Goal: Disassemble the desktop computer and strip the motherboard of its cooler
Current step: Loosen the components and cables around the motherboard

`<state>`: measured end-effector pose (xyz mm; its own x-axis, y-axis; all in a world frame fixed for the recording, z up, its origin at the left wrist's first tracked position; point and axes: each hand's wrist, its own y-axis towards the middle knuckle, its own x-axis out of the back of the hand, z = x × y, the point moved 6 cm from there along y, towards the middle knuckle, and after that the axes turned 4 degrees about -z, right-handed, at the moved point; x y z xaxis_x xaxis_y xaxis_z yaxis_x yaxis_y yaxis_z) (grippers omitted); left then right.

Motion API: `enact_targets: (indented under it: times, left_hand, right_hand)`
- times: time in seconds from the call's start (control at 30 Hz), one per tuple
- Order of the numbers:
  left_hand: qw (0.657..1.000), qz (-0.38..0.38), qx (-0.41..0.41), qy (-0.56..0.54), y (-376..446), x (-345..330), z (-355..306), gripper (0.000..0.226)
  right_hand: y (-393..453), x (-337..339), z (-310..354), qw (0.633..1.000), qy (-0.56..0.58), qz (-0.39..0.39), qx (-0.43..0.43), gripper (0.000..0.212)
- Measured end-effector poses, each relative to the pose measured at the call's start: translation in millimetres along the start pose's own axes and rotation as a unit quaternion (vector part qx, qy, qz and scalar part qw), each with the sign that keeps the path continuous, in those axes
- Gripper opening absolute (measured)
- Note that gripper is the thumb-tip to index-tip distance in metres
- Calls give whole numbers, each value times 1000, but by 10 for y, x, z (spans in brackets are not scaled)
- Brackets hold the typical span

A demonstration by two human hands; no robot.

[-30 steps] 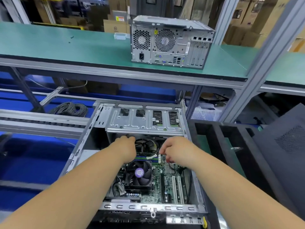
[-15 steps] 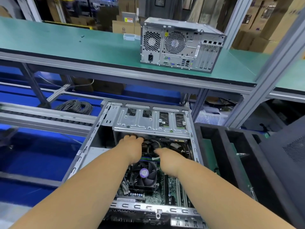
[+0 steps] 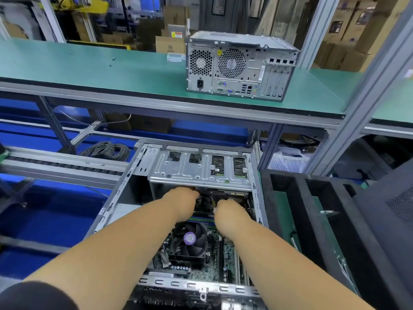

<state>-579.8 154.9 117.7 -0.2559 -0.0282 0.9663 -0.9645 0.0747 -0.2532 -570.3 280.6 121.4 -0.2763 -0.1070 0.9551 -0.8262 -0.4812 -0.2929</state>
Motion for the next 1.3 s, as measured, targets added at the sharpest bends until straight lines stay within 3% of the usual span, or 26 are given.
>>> enact_targets:
  times: [0.1,0.3,0.53,1.3]
  left_hand:
    - [1000,11,19,-2,143,15,-65,23]
    - [997,16,76,-27,312,-158,-6,25]
    - [996,-42,76,-9,404,-205,6,32]
    - [997,-60,38,-3,463,-260,7,27]
  right_hand:
    - [-55,-1,46,994,-74,62,54,28]
    - [-42,19,92,967,-188,105,136,29]
    - [13,2,67,973,-164,116,116,29]
    - [-27,35,90,965,-185,121,141,28]
